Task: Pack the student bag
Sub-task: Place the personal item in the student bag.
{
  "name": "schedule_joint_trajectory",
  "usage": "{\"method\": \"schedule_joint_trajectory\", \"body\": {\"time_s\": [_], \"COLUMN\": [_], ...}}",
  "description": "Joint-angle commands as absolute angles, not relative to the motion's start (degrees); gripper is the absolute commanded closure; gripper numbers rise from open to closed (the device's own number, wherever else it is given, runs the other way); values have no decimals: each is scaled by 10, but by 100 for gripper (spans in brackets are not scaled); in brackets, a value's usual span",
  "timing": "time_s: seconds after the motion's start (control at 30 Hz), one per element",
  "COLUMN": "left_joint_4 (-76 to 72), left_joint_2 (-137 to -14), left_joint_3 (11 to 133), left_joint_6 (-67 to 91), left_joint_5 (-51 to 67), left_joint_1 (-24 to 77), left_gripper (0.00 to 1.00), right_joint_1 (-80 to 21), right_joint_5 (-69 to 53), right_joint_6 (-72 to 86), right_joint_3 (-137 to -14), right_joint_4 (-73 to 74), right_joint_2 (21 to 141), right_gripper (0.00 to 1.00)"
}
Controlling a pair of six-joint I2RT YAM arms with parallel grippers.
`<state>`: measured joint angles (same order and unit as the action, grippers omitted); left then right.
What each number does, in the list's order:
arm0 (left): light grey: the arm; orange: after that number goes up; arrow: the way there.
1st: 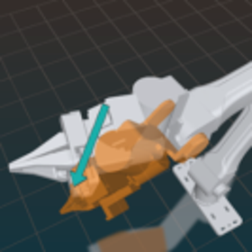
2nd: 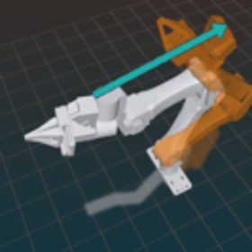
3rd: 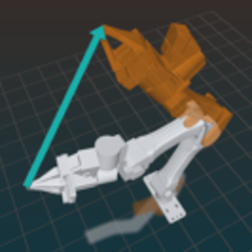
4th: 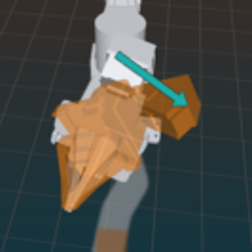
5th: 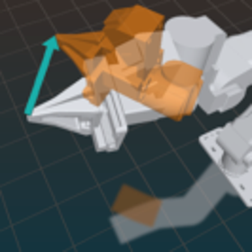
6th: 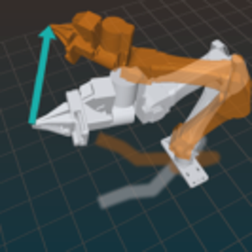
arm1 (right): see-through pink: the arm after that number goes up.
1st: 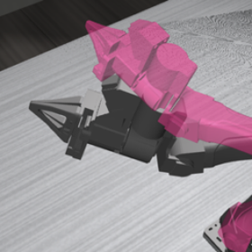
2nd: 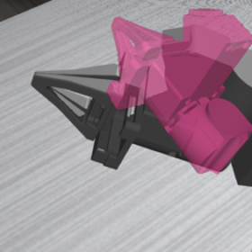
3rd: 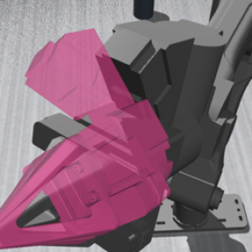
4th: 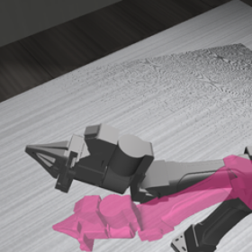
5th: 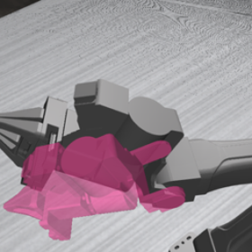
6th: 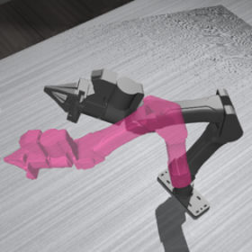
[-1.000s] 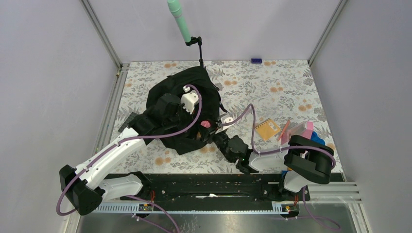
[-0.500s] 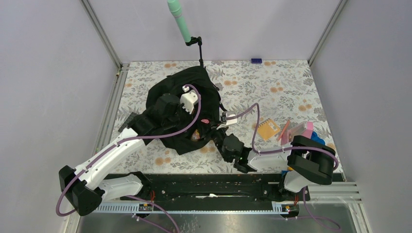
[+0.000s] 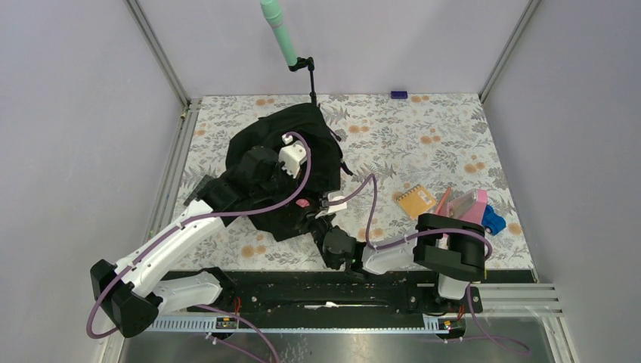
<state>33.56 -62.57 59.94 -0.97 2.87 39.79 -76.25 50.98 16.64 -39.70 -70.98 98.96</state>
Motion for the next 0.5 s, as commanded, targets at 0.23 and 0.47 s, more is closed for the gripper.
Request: {"method": "schedule_joint_trajectory", "body": {"time_s": [0.23, 0.47], "left_joint_4": [301, 301], "left_joint_2": [-604, -605], "left_joint_3": [627, 626], "left_joint_6": [-3, -4], "left_joint_5": [32, 31], "left_joint_1": [396, 396], "left_gripper": [100, 100], "right_joint_1": [-776, -776], "right_joint_5": [555, 565], "right_joint_6": [196, 157], "right_joint_3": [-412, -381], "right_joint_4": [-672, -687], "right_joint_2": [979, 943], "right_gripper": [78, 37]}}
